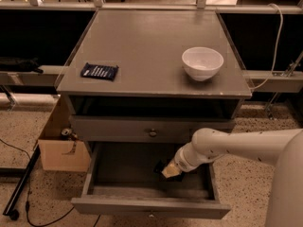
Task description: Place rxbar chocolate into middle drawer
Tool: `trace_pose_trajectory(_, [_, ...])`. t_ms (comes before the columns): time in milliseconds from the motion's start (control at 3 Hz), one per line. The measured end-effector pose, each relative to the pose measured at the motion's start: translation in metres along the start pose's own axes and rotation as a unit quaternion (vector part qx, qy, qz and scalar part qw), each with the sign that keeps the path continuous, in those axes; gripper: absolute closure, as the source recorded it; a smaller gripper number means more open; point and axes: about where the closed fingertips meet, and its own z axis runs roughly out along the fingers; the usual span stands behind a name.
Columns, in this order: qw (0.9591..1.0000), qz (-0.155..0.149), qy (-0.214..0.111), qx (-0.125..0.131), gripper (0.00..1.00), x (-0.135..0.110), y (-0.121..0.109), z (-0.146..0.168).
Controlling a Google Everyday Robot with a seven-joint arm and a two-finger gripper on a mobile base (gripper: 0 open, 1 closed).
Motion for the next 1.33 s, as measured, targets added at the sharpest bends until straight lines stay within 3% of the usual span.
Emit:
trace_pose_trajectory(667, [0.9996, 0.016, -0.023, -0.001, 1.00, 0.013, -0.017, 0.030])
trace_pose_trajectory(1000, [0.9987, 0.033, -0.037, -0.012, 1.00, 0.023, -0.015, 0.060])
trace_pose_trajectory(1333, [0.9988, 0.036, -0.031, -0.013, 1.00, 0.026, -0.015, 0.067])
